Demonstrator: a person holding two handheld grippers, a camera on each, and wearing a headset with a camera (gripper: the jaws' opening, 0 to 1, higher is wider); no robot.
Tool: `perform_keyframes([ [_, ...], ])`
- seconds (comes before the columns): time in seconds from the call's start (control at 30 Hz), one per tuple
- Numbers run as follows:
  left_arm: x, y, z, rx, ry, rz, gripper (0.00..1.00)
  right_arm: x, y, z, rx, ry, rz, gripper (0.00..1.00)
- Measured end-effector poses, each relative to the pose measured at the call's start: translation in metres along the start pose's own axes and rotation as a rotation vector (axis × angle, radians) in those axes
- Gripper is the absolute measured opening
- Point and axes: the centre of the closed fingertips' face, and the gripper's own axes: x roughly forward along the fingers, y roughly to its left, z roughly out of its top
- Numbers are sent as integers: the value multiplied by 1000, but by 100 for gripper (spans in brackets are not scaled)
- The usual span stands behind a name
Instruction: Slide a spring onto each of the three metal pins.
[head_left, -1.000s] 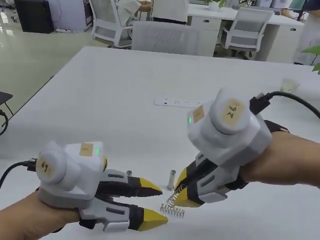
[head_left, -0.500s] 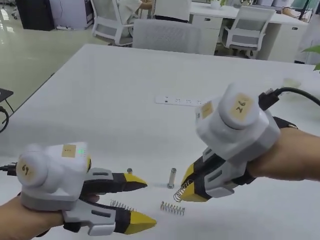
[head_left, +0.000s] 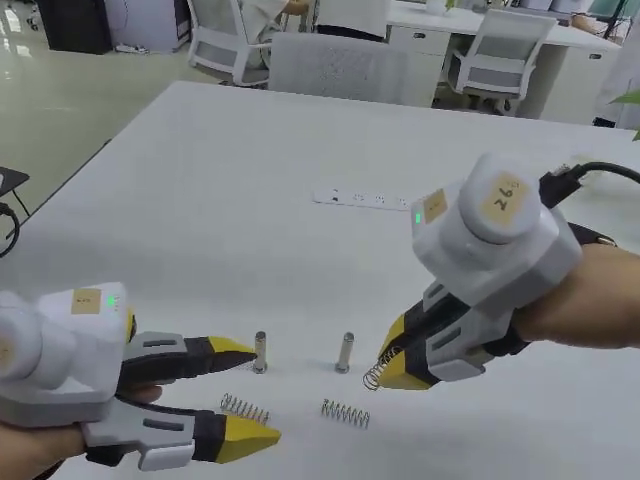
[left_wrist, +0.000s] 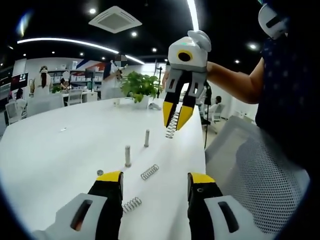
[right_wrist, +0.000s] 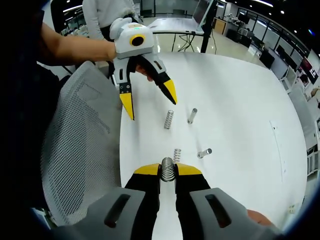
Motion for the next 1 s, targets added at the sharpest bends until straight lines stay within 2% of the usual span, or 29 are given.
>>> perform_keyframes([
  [0.23, -6, 8, -3, -15, -11, 39, 49, -4, -7, -7, 15, 8, -11, 8],
  [0.63, -9, 18, -7, -20, -11, 76, 54, -16, -22, -19, 45, 26, -44, 8],
  [0.87, -10, 22, -7, -23, -14, 89, 56, -27, -37, -26, 69, 28, -78, 8],
  [1.0, -10, 24, -7, -20, -12, 94, 56, -32, -45, -34, 81, 47, -101, 8],
])
